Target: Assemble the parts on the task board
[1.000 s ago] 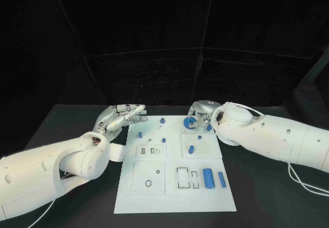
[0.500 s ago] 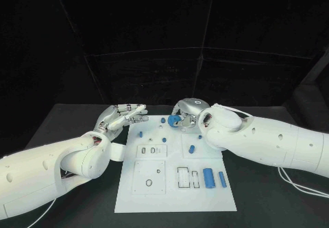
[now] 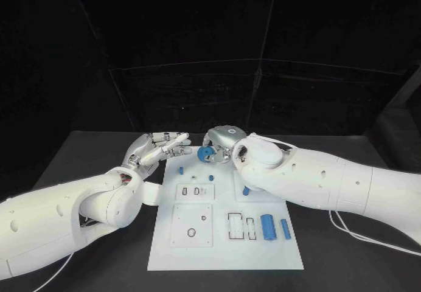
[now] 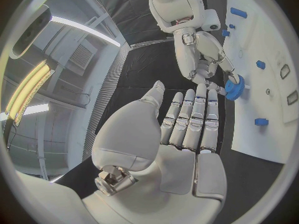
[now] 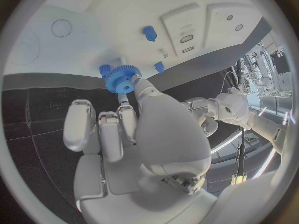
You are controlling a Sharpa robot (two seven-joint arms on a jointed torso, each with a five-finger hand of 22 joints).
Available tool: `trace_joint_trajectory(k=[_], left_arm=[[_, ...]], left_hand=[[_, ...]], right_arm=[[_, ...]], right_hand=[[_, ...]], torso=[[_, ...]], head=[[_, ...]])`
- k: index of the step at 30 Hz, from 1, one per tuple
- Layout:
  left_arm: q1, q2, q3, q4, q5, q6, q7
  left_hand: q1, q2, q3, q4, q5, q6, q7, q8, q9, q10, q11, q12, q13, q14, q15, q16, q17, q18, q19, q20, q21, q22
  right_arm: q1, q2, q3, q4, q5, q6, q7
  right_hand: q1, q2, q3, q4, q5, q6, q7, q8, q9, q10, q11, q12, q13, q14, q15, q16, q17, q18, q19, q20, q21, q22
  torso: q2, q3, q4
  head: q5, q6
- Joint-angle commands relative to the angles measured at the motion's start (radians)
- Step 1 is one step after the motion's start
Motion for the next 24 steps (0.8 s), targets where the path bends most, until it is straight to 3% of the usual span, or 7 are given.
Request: trace_joint_trajectory(k=[1, 12, 24], left_arm=[[0.002, 0.001, 0.001, 0.003, -0.005, 0.012, 0.006], [0.002, -0.001, 0.001, 0.002, -0.005, 0.014, 0.006], [0.002, -0.002, 0.001, 0.001, -0.005, 0.015, 0.006]], left_hand=[[0.007, 0.0, 0.0, -0.006, 0.007, 0.008, 0.016, -0.002, -0.002, 0.007, 0.001, -0.004, -0.002, -0.007, 0.001, -0.005, 0.002, 0.013, -0.007, 0.003, -0.007, -0.002], [0.008, 0.001, 0.001, -0.007, 0.007, 0.008, 0.016, -0.002, -0.002, 0.006, 0.001, -0.004, -0.002, -0.007, 0.002, -0.005, 0.002, 0.013, -0.007, 0.003, -0.007, -0.002], [0.008, 0.001, 0.001, -0.007, 0.007, 0.008, 0.016, -0.002, -0.002, 0.006, 0.001, -0.004, -0.002, -0.007, 0.002, -0.005, 0.002, 0.013, -0.007, 0.003, -0.007, -0.002]], right_arm=[[-0.001, 0.016, 0.0, -0.019, -0.007, -0.006, 0.032], [-0.009, 0.035, -0.002, -0.044, 0.001, 0.039, 0.04], [-0.011, 0.025, -0.003, -0.042, 0.006, 0.071, 0.03]], right_hand=[[-0.007, 0.002, 0.005, 0.001, 0.003, 0.003, 0.0, 0.001, 0.001, 0.006, 0.0, 0.003, 0.051, 0.091, -0.006, 0.004, 0.206, -0.017, 0.008, -0.002, 0.001, 0.001], [-0.024, -0.015, 0.022, 0.0, -0.01, 0.001, 0.002, -0.009, 0.001, 0.005, 0.002, 0.001, 0.051, 0.091, -0.005, 0.004, 0.206, -0.017, 0.008, -0.002, 0.002, 0.002], [-0.049, -0.037, 0.029, 0.003, -0.017, -0.006, 0.005, -0.02, 0.0, -0.001, 0.004, -0.008, 0.045, 0.091, -0.003, 0.004, 0.206, -0.017, 0.008, 0.0, 0.001, 0.002]], torso=[[0.0, 0.0014, 0.0008], [-0.001, 0.0024, -0.0028], [0.0, 0.0035, -0.004]], head=[[0.002, -0.001], [0.014, -0.003], [0.014, -0.006]])
